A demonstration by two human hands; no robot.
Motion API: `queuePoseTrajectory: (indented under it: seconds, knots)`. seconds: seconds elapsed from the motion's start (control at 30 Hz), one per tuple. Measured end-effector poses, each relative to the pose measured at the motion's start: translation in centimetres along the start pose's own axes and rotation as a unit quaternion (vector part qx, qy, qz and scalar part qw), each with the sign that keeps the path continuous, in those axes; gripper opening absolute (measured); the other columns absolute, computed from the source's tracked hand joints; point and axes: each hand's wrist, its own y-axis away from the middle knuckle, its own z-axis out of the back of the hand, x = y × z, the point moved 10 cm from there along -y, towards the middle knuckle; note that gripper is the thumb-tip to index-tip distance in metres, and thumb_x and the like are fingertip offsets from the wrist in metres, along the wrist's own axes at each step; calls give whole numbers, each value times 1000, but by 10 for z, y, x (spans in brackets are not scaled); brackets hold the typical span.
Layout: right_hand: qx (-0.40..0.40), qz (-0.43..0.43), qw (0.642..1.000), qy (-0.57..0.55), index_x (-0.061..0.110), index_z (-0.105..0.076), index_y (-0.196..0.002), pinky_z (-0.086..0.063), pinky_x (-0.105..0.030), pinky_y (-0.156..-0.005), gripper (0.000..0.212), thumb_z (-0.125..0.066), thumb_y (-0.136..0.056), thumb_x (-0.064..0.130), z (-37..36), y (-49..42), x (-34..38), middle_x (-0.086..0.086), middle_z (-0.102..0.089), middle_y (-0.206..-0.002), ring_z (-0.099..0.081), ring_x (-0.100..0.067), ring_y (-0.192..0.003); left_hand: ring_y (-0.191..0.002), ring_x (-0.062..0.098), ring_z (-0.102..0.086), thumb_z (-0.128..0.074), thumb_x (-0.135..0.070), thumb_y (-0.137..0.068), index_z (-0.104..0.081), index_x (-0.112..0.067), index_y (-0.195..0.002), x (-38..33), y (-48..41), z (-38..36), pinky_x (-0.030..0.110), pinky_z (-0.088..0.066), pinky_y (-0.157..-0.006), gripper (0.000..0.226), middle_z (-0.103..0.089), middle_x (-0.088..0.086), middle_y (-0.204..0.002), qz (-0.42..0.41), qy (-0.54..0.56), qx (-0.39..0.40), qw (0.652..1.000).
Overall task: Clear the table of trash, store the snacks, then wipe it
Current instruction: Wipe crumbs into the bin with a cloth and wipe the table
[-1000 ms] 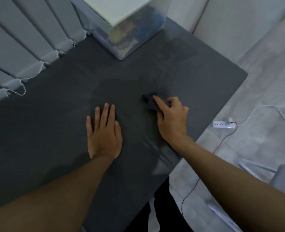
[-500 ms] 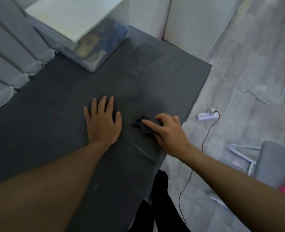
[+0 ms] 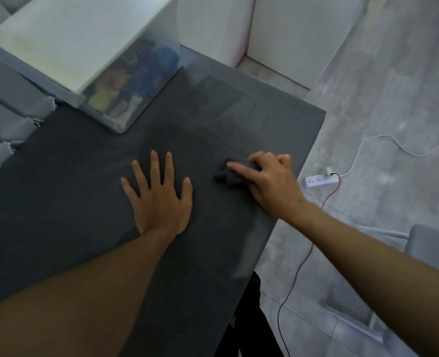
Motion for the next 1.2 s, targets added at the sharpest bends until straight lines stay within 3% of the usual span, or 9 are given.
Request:
queuePoseTrajectory:
  seconds: [0.1, 0.17, 0.37, 0.6, 0.8, 0.87, 1.03, 1.1, 1.2]
  knots:
    - [-41, -281, 959, -16, 39, -60, -133, -26, -38, -83, 46, -55, -91, 23, 1, -26, -82, -5, -52, -108, -53, -28, -99, -152, 34, 12, -6, -62, -97, 11, -33, -157, 0, 0, -1, 62, -1, -119, 70, 10, -3, -167, -2, -15, 11, 1000]
    - [-41, -355, 933, -46, 37, -59, -135, -25, -38, -84, 45, -55, -92, 24, -4, -33, -87, -6, -50, -108, -51, -27, -101, -152, 34, 12, -5, -62, -96, 13, -32, -157, -1, 0, -2, 61, -1, -119, 70, 12, -3, -167, -4, -21, 15, 1000]
    - [32, 47, 996, -63, 33, -63, -131, -33, -42, -77, 41, -56, -90, 27, -26, -61, 11, -7, -58, -104, -57, -29, -88, -153, 35, 5, -7, -62, -95, 4, -31, -159, 0, -2, 1, 62, -5, -119, 72, 4, -3, -167, -2, -27, 9, 1000]
    - [2, -278, 958, -78, 36, -56, -137, -30, -43, -89, 45, -51, -94, 26, -42, -125, -68, -6, -48, -110, -48, -26, -102, -153, 33, 7, -12, -62, -97, 1, -31, -159, -1, -2, 3, 62, -5, -120, 71, 3, -3, -167, -5, -17, 14, 1000]
    - [69, 118, 986, -99, 35, -60, -134, -36, -43, -80, 41, -55, -93, 29, -50, -120, 41, -7, -56, -108, -53, -26, -93, -153, 34, 4, -19, -61, -97, -5, -28, -160, -2, -2, 4, 62, -8, -119, 72, -2, 0, -168, -7, -18, 19, 1000]
    - [44, 108, 990, -74, 36, -62, -130, -37, -45, -81, 40, -54, -93, 27, -50, -144, 21, -8, -57, -105, -54, -30, -92, -153, 34, 4, -21, -60, -98, -5, -28, -160, -2, -2, 3, 62, -8, -119, 72, -3, 0, -167, -10, -18, 20, 1000]
    - [32, -221, 972, -66, 39, -53, -136, -29, -41, -90, 45, -52, -94, 23, -65, -197, -56, -6, -48, -116, -47, -27, -107, -153, 34, 4, -23, -59, -98, -7, -28, -160, -2, -2, 4, 62, -8, -119, 70, -3, 0, -167, -14, -15, 21, 1000]
    - [41, -168, 983, -65, 38, -55, -134, -30, -42, -87, 44, -51, -91, 26, -69, -196, -25, -6, -49, -114, -49, -28, -103, -153, 34, 3, -24, -58, -98, -10, -27, -160, -2, -3, 5, 62, -8, -119, 70, -5, 1, -167, -16, -13, 21, 1000]
    - [80, 54, 991, -90, 36, -59, -133, -32, -42, -82, 43, -47, -92, 32, -75, -183, 31, -8, -54, -111, -52, -29, -96, -153, 35, 3, -24, -58, -98, -11, -26, -160, -3, -3, 5, 62, -9, -119, 70, -5, 2, -167, -17, -16, 24, 999]
